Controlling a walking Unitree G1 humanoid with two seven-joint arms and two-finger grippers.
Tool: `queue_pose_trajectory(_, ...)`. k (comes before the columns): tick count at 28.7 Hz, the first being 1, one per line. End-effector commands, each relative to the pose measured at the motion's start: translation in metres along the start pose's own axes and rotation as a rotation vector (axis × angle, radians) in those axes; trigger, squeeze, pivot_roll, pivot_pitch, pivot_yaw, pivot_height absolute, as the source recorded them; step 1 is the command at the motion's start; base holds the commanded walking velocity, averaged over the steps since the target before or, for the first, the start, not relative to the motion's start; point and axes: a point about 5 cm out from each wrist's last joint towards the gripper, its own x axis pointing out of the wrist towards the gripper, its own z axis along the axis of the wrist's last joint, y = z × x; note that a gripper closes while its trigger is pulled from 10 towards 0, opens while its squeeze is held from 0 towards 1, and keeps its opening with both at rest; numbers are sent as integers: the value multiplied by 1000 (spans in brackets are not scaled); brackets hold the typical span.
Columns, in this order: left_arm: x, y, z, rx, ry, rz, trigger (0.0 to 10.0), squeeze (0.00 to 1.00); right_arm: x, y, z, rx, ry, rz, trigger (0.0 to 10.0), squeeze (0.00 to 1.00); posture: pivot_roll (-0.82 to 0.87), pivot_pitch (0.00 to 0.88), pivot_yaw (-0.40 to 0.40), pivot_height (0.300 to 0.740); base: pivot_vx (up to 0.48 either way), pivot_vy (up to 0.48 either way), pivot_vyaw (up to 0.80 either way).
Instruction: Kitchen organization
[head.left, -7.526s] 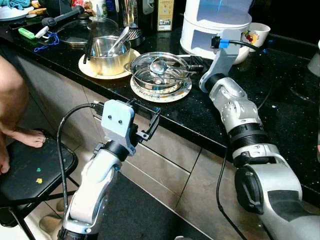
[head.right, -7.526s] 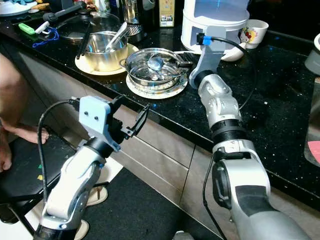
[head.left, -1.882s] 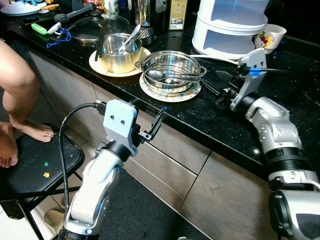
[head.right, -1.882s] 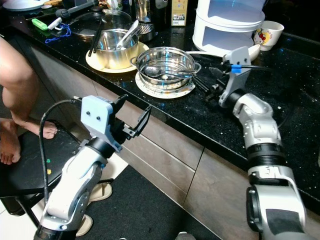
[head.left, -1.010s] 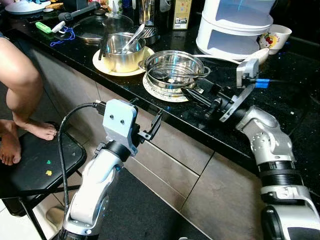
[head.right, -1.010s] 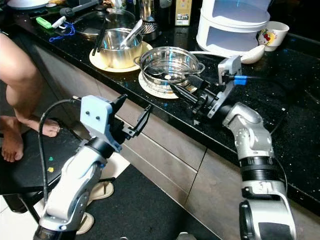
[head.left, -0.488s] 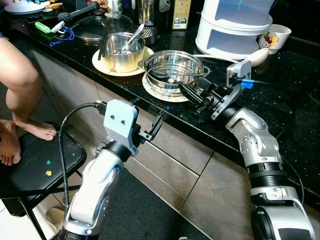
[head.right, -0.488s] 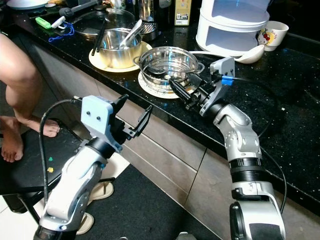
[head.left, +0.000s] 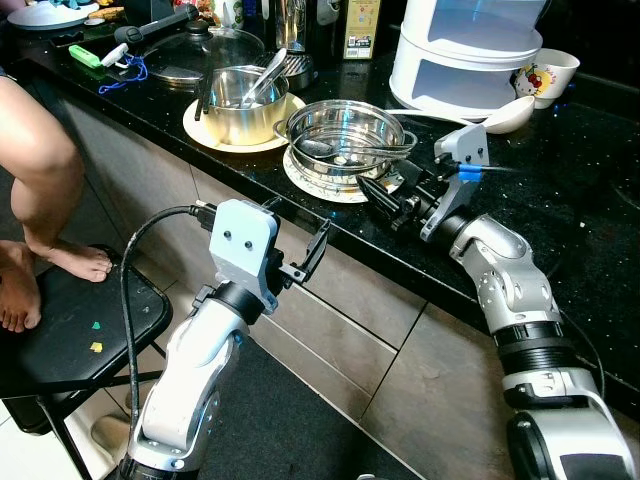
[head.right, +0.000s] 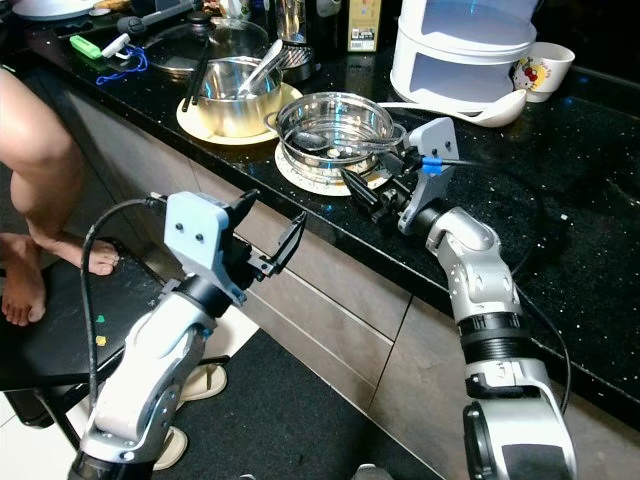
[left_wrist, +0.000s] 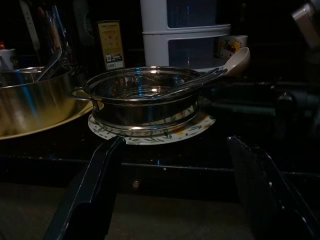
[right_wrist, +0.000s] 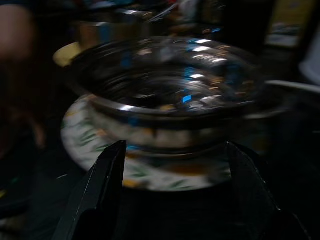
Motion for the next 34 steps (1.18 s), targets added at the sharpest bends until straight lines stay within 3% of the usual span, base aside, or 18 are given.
queue_pose_trajectory(1,-2,-1,0,-4,5,-5,10000,0,0,-4,4,-13,-17,-19,10000,0,42,88,-22,740,0,0,0)
queue_pose_trajectory(6,-2,0,0,-4,5,-4,10000,0,0,-11,13,34,-88,-71,10000,0,46,90,-22,740,0,0,0)
queue_pose_trajectory(9,-2,0,0,-2,7,-3,10000,0,-2,-6,23,145,-197,28,10000,0,50,91,-22,740,0,0,0)
queue_pose_trajectory(11,-2,0,0,-1,8,-1,10000,0,-8,1,27,129,-206,152,10000,0,51,92,-21,740,0,0,0)
queue_pose_trajectory(15,-3,0,0,-1,9,-2,10000,0,-11,3,27,102,-186,210,10000,0,49,93,-20,740,0,0,0)
queue_pose_trajectory(27,-2,-1,0,-3,6,-4,10000,0,2,16,15,138,-175,149,10000,0,51,95,-20,740,0,0,0)
queue_pose_trajectory(34,-2,0,1,-2,5,-2,10000,0,7,17,19,157,-199,134,10000,0,48,94,-23,740,0,0,0)
